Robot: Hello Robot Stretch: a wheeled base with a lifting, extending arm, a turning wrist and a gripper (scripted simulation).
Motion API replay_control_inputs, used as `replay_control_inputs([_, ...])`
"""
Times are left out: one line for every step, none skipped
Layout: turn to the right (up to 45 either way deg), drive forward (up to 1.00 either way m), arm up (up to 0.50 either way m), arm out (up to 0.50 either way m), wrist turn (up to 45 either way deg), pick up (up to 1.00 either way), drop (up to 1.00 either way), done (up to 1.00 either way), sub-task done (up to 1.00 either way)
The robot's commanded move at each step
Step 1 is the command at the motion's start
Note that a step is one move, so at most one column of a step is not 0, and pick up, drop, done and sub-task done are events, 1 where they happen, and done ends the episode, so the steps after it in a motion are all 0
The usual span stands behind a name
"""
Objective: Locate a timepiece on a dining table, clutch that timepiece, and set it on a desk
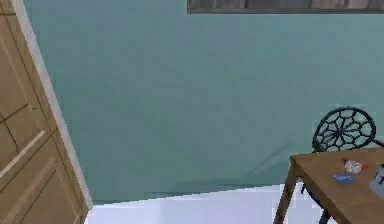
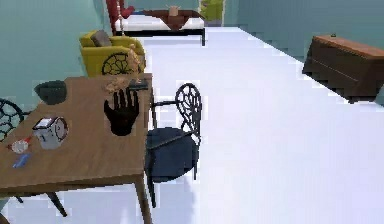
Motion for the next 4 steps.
replay_control_inputs([0.0, 0.40, 0.00, 0.00, 0.0, 0.00, 0.00, 0.00, 0.00])
replay_control_inputs([-15.0, 0.00, 0.00, 0.00, 0.0, 0.00, 0.00, 0.00, 0.00])
replay_control_inputs([0.0, 0.00, 0.50, 0.00, 0.0, 0.00, 0.00, 0.00, 0.00])
replay_control_inputs([0.0, 0.00, 0.32, 0.00, 0.0, 0.00, 0.00, 0.00, 0.00])
